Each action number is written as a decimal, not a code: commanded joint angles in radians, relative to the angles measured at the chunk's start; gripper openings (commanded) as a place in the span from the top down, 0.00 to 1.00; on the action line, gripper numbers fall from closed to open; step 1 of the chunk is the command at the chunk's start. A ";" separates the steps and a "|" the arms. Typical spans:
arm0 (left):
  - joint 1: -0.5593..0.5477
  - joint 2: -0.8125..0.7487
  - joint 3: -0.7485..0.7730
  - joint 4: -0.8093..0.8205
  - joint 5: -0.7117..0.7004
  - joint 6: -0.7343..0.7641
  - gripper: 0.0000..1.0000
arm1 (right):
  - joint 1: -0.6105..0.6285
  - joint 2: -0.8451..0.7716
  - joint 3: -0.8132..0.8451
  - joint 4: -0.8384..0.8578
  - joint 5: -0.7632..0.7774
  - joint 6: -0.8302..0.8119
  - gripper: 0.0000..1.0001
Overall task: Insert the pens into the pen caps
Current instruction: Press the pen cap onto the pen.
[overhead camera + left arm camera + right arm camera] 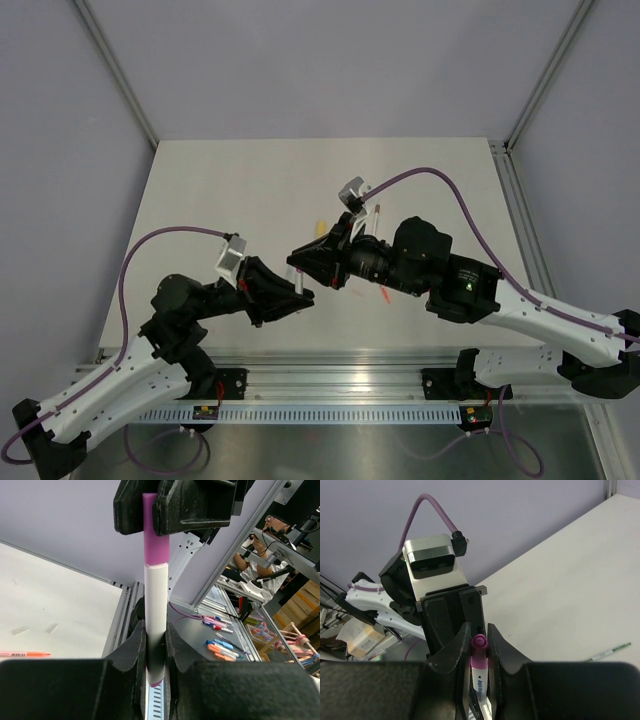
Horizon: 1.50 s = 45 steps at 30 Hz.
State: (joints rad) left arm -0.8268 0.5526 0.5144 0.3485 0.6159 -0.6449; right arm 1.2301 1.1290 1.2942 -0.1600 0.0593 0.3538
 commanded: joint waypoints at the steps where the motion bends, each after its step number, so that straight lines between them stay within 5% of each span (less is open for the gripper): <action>1: -0.003 0.003 0.039 0.044 -0.010 0.034 1.00 | -0.011 0.012 0.072 -0.102 0.005 -0.007 0.94; 8: -0.005 0.015 0.052 0.027 -0.015 0.051 1.00 | -0.011 0.071 0.139 -0.253 -0.016 -0.029 1.00; 18: -0.003 0.027 0.137 0.003 -0.021 0.053 1.00 | -0.011 -0.023 -0.143 -0.043 -0.107 0.047 1.00; 27: -0.002 0.052 0.262 -0.138 -0.019 0.131 1.00 | 0.031 -0.055 -0.324 -0.036 -0.197 0.152 1.00; 45: 0.106 0.053 0.234 -0.038 0.038 0.053 1.00 | 0.358 -0.084 -0.400 -0.053 0.244 0.266 1.00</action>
State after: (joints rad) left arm -0.7868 0.6098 0.6834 -0.0978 0.8581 -0.5381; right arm 1.4570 0.9867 0.9592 0.0849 0.4179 0.5774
